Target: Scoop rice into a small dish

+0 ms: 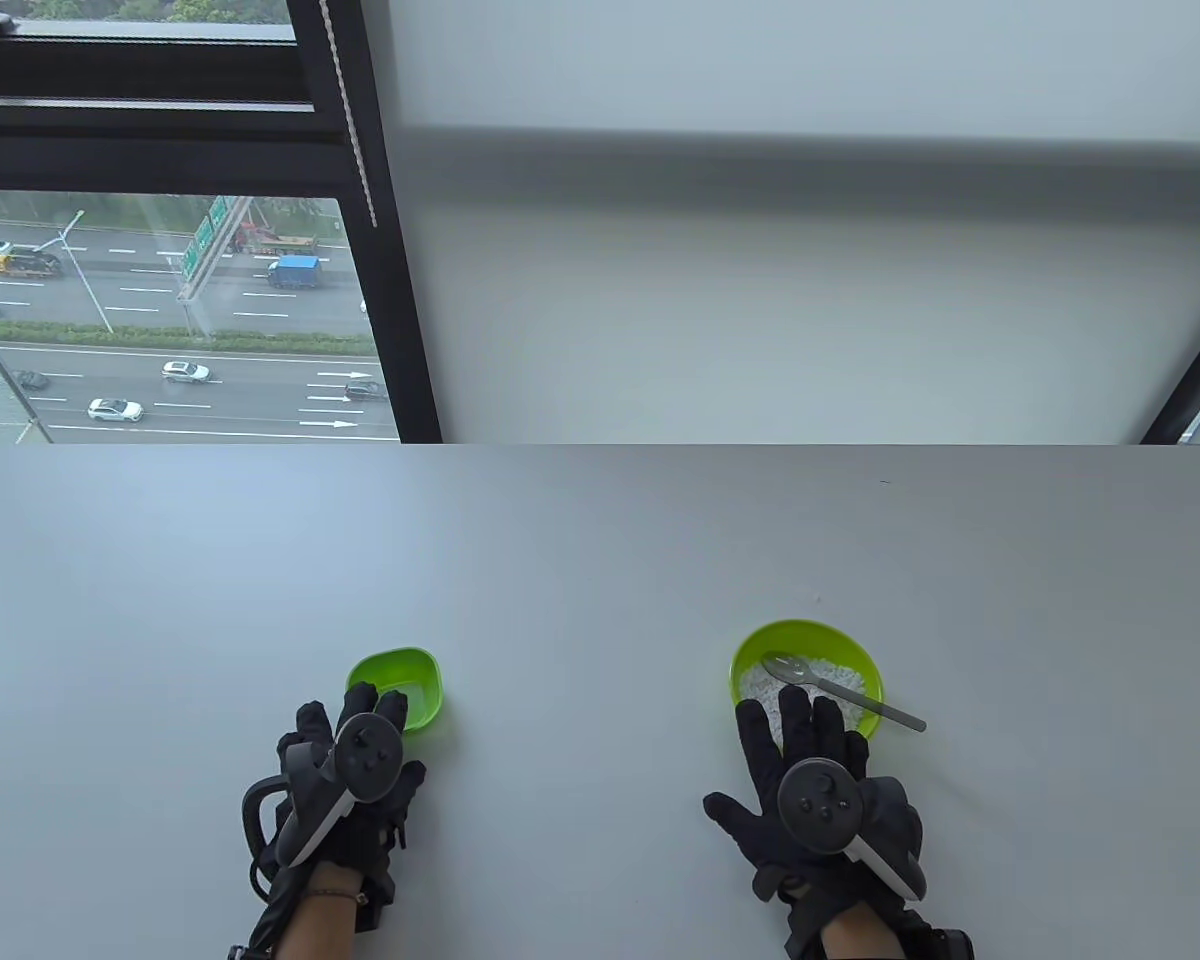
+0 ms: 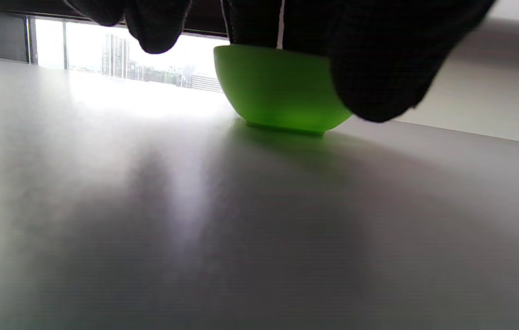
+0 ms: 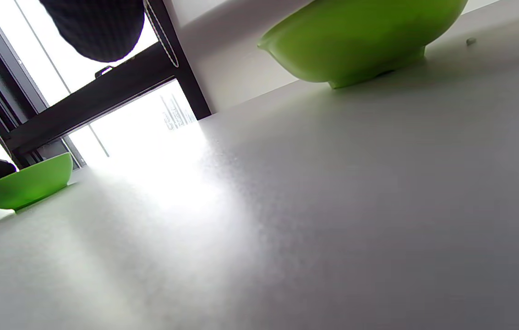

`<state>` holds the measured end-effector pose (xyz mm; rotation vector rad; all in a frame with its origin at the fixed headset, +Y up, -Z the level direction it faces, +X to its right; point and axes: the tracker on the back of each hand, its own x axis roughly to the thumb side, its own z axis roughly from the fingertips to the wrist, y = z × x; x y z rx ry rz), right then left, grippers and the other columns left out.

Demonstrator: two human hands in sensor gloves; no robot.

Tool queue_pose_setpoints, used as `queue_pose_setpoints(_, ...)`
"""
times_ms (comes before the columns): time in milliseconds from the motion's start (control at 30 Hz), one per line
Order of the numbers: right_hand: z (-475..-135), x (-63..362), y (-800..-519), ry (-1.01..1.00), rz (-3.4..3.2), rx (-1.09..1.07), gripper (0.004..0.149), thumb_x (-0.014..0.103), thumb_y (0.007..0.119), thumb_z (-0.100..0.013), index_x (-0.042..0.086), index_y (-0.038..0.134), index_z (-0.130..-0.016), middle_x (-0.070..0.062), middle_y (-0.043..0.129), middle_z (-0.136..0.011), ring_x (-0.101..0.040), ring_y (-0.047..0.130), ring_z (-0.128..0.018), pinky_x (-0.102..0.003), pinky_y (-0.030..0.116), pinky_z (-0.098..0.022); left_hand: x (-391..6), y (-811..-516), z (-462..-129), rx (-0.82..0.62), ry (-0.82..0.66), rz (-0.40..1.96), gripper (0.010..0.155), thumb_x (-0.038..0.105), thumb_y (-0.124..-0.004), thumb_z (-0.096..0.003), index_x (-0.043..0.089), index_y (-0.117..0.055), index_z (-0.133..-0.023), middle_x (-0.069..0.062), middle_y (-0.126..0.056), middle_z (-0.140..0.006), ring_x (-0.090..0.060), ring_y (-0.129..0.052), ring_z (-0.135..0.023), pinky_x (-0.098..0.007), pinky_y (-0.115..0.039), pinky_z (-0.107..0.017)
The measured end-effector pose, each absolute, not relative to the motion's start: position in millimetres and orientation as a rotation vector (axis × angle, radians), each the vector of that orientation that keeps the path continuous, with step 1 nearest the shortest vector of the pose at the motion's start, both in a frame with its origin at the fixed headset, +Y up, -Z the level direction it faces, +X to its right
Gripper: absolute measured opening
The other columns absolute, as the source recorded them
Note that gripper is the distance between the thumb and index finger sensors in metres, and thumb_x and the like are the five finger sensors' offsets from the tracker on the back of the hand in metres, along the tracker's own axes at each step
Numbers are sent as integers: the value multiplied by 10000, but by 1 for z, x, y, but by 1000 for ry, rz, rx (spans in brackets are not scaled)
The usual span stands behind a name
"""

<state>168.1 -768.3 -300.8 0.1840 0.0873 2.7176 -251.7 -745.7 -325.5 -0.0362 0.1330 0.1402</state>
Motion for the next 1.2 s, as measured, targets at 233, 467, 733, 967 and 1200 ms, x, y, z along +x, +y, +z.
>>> queue_pose_setpoints(233, -302, 170, -770, 108, 2708, 172, 880, 692, 689, -495, 357, 193, -1140, -92, 23, -1191, -433, 56, -1049, -602, 105, -703, -246, -748, -332, -46, 138, 74, 572, 467, -801, -494, 336, -715, -1045, 25, -676, -1192, -402, -783, -1027, -590, -584, -758)
queue_pose_setpoints(467, -302, 170, -772, 125, 2697, 173, 881, 693, 689, -493, 349, 203, -1143, -94, 32, -1194, -431, 59, -1051, -602, 107, -705, -249, -748, -334, -13, 192, 39, 488, 472, -775, -520, 338, -802, -988, 33, -810, -1116, -351, -778, -1037, -550, -558, -778)
queue_pose_setpoints(733, -302, 170, -772, 130, 2699, 163, 875, 690, 688, -495, 342, 217, -1146, -98, 38, -1194, -432, 62, -1050, -602, 107, -704, -248, -742, -327, 111, 164, 68, 458, 465, -830, -468, 322, -918, -894, 28, -943, -1014, -336, -876, -973, -530, -623, -748)
queue_pose_setpoints(967, -302, 169, -772, 128, 2702, 163, 873, 689, 687, -496, 343, 218, -1145, -98, 39, -1195, -431, 63, -1051, -601, 107, -704, -209, -733, -318, 163, -113, 182, 458, 458, -840, -452, 322, -932, -879, 35, -958, -1002, -326, -890, -965, -518, -642, -740)
queue_pose_setpoints(1200, -302, 168, -772, 118, 2701, 171, 869, 690, 686, -494, 337, 236, -1149, -96, 51, -1199, -426, 87, -1054, -599, 111, -707, -152, -737, -304, 78, -439, 208, 457, 417, -811, -458, 336, -913, -896, 54, -939, -1023, -303, -868, -994, -500, -636, -753)
